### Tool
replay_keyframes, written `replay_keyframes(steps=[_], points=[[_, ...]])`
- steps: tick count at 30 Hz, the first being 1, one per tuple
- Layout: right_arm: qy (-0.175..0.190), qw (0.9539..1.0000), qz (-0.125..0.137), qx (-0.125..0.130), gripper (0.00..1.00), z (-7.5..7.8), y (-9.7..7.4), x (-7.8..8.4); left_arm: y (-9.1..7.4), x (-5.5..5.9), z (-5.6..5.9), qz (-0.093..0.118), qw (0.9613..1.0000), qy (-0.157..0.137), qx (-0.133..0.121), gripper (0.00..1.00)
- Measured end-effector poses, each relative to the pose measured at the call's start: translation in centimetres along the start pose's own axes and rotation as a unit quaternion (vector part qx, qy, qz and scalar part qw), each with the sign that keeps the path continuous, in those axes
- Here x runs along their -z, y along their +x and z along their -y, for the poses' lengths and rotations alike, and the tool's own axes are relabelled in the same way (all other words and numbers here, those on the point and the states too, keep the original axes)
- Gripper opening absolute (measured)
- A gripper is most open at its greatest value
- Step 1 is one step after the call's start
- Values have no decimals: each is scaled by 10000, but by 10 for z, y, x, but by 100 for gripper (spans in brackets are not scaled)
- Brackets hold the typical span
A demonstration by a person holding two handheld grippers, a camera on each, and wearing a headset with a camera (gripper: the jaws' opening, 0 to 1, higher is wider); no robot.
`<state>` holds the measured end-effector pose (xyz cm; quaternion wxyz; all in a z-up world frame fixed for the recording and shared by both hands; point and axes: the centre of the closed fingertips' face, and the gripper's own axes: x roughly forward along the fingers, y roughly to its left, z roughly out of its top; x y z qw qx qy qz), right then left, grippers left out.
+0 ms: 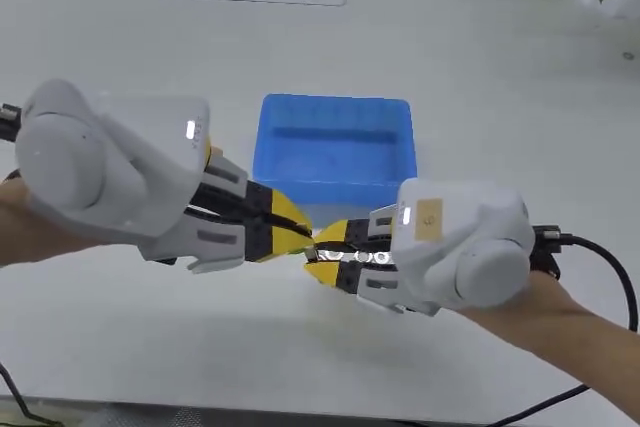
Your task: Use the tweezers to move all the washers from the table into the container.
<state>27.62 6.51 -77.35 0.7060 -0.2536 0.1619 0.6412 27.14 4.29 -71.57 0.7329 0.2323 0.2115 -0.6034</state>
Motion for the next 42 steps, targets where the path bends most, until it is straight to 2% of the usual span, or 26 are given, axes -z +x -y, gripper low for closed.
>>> replay_keyframes(steps=[21,27,29,32,40,42], points=[[228,9997,-29,-64,10,0,4,5,3,4,-5,-36,9998,-201,35,6],[189,9998,-100,-50,10,0,6,4,1,7,-5,-162,9997,-190,72,6],[179,9998,-112,-71,10,-1,5,4,0,8,-1,-197,9990,-366,143,6],[203,9998,-41,-73,10,-3,4,0,-2,4,-2,-175,9989,-405,132,6],[262,9996,90,24,10,3,-4,-11,-10,-8,-6,-162,9993,-333,77,6],[312,9993,221,-17,10,3,-7,-17,-13,-14,-7,-107,9993,-349,85,6]])
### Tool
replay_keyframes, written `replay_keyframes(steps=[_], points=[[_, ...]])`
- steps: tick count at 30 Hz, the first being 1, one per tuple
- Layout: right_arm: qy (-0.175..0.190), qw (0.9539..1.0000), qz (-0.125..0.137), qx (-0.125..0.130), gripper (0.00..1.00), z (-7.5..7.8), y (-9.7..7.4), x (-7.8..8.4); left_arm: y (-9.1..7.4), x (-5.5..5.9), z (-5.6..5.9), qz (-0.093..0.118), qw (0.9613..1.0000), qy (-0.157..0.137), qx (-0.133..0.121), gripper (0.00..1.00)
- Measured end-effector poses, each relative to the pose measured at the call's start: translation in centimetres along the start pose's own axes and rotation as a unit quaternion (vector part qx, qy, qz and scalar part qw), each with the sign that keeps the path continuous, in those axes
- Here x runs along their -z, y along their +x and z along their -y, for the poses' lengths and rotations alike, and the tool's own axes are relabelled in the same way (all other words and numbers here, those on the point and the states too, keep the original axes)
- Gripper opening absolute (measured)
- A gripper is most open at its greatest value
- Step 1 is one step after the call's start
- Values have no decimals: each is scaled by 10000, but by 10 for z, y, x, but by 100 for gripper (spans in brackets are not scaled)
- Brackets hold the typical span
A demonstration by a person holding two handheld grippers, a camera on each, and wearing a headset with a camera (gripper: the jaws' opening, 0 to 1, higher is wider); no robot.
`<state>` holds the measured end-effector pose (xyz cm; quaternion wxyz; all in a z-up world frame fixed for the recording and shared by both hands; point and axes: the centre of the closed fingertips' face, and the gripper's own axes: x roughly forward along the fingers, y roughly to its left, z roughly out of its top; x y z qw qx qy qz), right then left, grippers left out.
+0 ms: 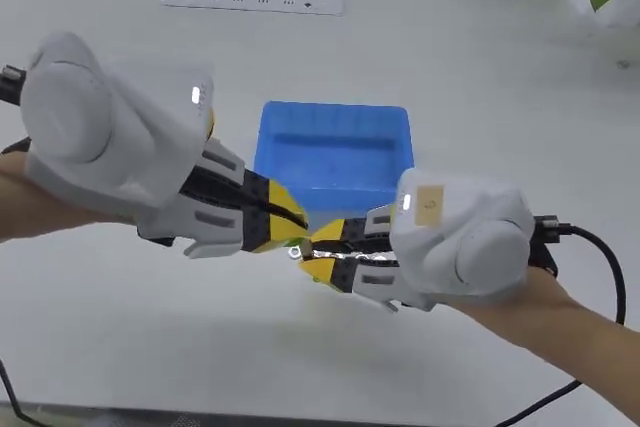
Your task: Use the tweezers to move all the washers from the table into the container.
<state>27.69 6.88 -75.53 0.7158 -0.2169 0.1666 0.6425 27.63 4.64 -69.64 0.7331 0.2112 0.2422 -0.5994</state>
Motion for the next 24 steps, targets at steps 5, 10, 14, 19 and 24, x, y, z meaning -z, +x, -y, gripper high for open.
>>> replay_keyframes(steps=[5,10,14,19,24], points=[[-111,9999,11,60,10,4,-6,-8,-6,-8,-2,7,9999,94,-45,6],[-237,9997,45,61,10,7,-11,-18,-13,-16,-4,47,9999,120,-46,6],[-373,9992,73,93,10,13,-17,-27,-19,-25,-8,101,9997,192,-105,6],[-497,9987,83,118,10,21,-20,-35,-24,-33,-14,126,9994,278,-153,6],[-510,9986,107,125,10,30,-22,-40,-27,-38,-24,99,9995,288,-111,6]])
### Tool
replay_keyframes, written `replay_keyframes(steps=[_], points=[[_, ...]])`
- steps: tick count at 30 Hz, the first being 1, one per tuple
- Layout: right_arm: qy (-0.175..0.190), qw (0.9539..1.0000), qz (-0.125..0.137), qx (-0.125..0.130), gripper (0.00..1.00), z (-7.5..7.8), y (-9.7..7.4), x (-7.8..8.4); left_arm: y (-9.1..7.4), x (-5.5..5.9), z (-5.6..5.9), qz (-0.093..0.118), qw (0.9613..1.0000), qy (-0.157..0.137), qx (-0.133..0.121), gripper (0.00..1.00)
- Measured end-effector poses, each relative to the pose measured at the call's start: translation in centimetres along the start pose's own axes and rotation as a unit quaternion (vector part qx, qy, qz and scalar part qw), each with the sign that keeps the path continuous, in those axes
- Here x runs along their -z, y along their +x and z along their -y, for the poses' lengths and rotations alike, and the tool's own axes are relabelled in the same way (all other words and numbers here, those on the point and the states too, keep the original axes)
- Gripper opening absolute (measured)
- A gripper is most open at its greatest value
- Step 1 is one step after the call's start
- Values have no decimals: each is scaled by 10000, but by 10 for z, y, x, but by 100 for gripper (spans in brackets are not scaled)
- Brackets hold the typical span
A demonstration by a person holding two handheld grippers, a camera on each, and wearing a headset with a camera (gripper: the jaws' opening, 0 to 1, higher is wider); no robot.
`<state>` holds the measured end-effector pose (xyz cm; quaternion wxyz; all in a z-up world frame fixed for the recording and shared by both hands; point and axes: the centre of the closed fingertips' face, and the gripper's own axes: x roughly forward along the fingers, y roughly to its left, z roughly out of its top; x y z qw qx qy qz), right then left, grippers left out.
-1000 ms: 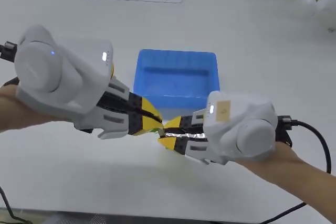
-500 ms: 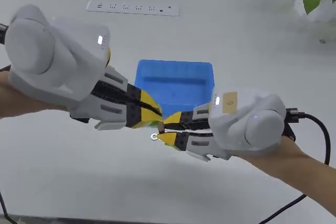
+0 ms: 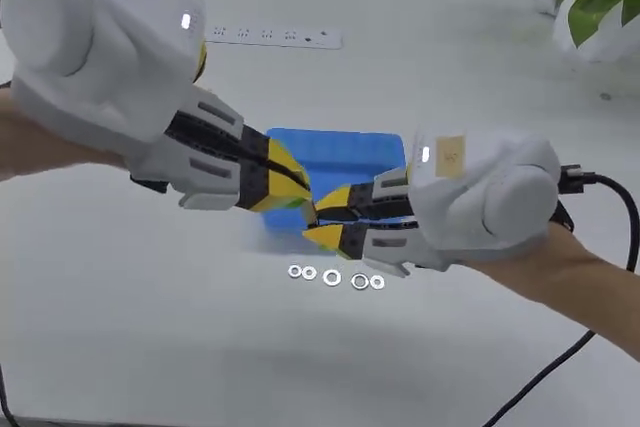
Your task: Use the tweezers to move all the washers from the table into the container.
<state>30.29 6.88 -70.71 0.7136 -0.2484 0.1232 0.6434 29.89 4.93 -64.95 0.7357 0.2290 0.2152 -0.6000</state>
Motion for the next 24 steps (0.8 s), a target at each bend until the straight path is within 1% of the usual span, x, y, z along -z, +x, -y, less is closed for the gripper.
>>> replay_keyframes(steps=[4,5,6,9,13,15,18,21,24], points=[[-29,10000,12,38,10,12,1,-2,0,-3,-9,-57,9999,86,3,6],[-49,10000,10,55,10,15,1,-2,0,-4,-14,-77,9999,88,-7,6],[-27,9999,44,90,10,22,1,-4,-1,-6,-19,-53,9999,79,-46,6],[-4,9999,85,148,10,35,2,-5,0,-9,-31,-63,9999,127,-89,6],[3,9998,129,155,10,47,6,-6,1,-11,-44,-74,9999,116,-48,6],[6,9998,139,144,10,53,8,-5,2,-10,-51,-71,10000,36,-35,6],[14,9998,133,143,10,61,11,-1,5,-6,-59,-81,10000,-44,-10,6],[40,9999,98,132,10,67,15,5,11,-1,-67,-95,9999,-117,14,6],[96,9999,45,110,10,72,19,14,19,4,-73,-124,9998,-148,27,6]])
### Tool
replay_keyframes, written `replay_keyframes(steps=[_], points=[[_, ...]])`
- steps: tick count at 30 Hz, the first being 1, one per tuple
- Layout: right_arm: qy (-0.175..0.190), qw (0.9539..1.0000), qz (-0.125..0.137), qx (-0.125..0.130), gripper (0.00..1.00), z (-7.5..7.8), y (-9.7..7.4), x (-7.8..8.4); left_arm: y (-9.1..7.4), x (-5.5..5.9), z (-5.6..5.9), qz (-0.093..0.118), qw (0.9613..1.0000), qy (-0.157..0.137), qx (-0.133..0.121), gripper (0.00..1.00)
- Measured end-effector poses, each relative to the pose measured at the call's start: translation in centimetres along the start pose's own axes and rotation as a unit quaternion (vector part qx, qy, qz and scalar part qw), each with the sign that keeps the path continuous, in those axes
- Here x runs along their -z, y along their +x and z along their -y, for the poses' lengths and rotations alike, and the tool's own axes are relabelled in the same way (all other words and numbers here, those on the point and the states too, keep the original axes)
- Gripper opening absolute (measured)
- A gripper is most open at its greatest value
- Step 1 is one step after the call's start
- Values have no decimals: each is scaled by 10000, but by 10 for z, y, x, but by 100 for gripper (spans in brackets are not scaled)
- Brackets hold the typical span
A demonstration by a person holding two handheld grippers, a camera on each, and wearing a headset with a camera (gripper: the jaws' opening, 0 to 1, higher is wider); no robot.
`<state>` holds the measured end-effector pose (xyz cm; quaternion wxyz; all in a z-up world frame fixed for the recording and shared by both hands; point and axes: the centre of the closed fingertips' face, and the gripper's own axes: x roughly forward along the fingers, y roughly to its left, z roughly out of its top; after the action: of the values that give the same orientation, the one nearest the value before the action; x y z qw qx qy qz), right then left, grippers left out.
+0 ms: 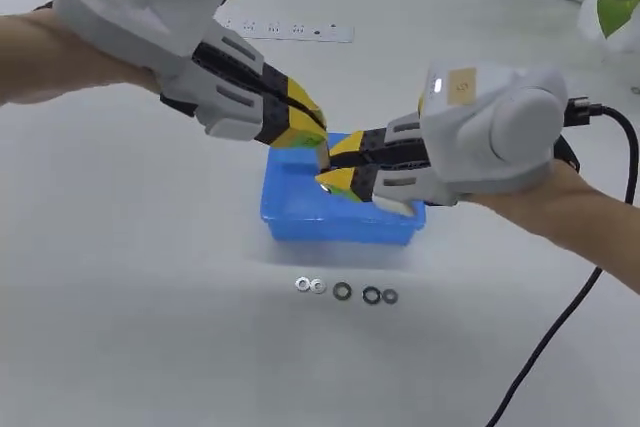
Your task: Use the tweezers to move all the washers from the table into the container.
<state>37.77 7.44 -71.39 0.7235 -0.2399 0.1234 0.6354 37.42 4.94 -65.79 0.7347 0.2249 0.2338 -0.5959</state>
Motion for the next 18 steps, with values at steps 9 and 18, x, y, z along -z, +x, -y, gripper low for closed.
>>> replay_keyframes(steps=[9,18], points=[[155,9997,-175,-39,10,12,14,27,23,19,-17,-121,9999,-76,14,6],[361,9987,-348,-93,10,20,28,49,43,39,-34,-156,9998,-145,-8,6]])
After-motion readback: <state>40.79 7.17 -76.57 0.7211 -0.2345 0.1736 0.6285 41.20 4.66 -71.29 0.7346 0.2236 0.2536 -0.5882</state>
